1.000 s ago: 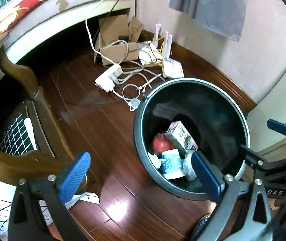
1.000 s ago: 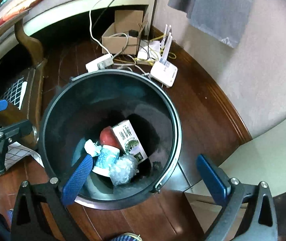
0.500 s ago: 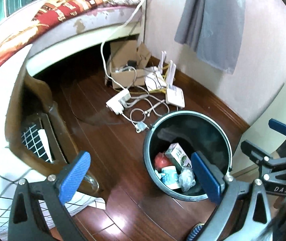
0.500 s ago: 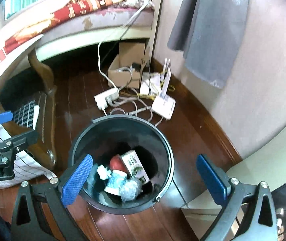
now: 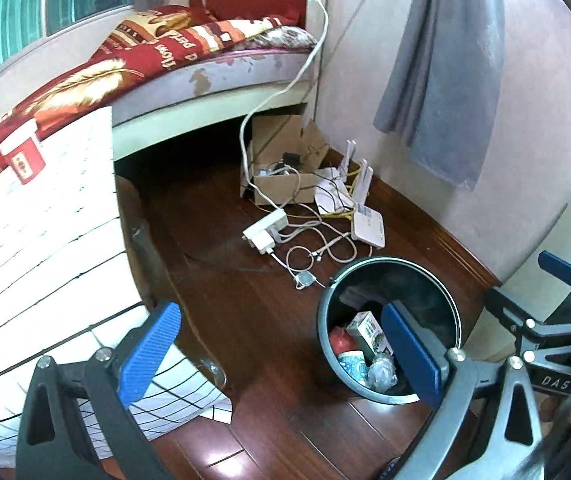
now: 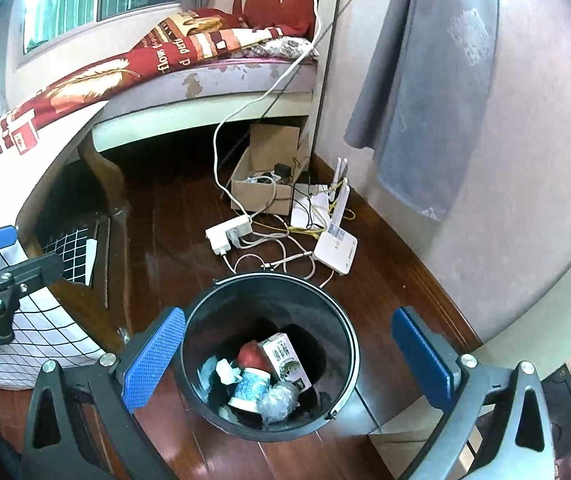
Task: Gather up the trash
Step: 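Move both open tools back from the bin to the table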
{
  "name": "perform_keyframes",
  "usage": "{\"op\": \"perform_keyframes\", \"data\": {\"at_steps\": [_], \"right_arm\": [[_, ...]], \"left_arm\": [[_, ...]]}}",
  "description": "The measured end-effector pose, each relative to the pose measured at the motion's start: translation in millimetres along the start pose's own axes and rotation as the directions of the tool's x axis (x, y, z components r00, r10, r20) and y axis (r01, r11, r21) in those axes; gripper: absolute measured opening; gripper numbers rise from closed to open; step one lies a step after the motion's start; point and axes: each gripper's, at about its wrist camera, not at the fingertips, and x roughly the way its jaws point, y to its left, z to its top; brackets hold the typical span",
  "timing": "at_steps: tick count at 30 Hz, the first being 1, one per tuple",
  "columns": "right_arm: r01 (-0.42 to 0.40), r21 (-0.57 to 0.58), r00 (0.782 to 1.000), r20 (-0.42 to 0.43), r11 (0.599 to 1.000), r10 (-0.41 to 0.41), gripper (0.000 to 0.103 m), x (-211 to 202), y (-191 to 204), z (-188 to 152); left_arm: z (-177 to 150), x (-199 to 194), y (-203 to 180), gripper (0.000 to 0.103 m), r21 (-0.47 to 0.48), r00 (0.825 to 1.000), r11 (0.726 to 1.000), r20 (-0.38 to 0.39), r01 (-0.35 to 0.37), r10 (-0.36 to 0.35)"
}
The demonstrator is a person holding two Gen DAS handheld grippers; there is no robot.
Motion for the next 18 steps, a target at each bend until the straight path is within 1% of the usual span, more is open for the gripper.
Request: {"op": "perform_keyframes", "data": {"at_steps": [7, 15, 18], "right_arm": [[-0.038, -0.027, 0.998, 0.039, 0.999, 0.039, 0.103, -5.6, 26.4, 15.0], [-0.093, -0.082, 0.992, 0.074, 0.992, 0.099, 0.103, -8.7, 67.6, 30.0], [-0.123, -0.102, 0.988, 0.084, 0.987, 0.132, 0.103, -9.6, 84.3, 34.8]], "left_arm": [[1.1, -19.9, 25.3, 0.101, -0.043, 0.999, 0.999, 0.039, -0.033, 0.035], [-3.0, -42.3, 67.2, 0.101, -0.115, 0.992, 0.989, 0.075, -0.096, 0.105], [-7.5, -50.2, 82.8, 0.101, -0.137, 0.988, 0.983, 0.075, -0.121, 0.132]]}}
